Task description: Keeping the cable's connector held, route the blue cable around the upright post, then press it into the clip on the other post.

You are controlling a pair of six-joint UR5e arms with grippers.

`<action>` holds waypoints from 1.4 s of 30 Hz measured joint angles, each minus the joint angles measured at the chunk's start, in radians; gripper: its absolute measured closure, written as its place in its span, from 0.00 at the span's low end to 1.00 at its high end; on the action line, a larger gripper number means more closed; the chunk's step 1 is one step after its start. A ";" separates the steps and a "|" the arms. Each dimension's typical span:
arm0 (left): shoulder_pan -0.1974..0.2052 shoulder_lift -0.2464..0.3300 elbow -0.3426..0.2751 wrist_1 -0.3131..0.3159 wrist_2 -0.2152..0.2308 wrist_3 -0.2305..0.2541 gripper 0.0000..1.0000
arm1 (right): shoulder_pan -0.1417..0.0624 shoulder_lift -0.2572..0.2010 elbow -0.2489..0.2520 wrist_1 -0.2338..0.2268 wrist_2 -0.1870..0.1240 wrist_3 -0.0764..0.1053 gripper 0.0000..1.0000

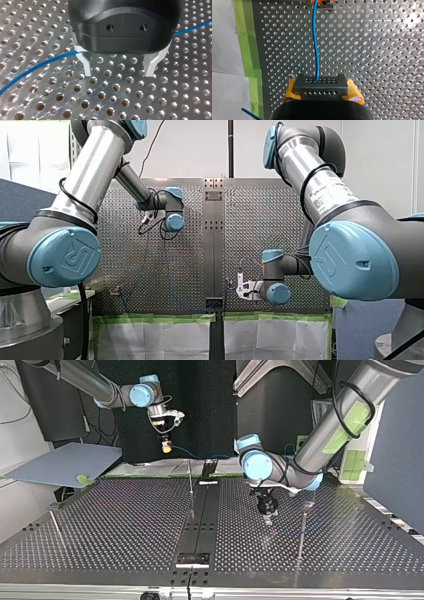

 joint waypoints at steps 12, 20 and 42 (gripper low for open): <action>-0.023 -0.024 0.000 -0.039 -0.023 -0.009 0.00 | 0.000 0.000 0.000 0.000 0.000 0.004 1.00; -0.036 -0.081 0.000 -0.073 -0.066 -0.024 0.00 | 0.001 0.000 -0.001 0.000 0.000 0.004 1.00; -0.046 -0.127 0.000 -0.110 -0.108 -0.070 0.00 | 0.001 0.000 -0.003 0.002 0.001 0.000 1.00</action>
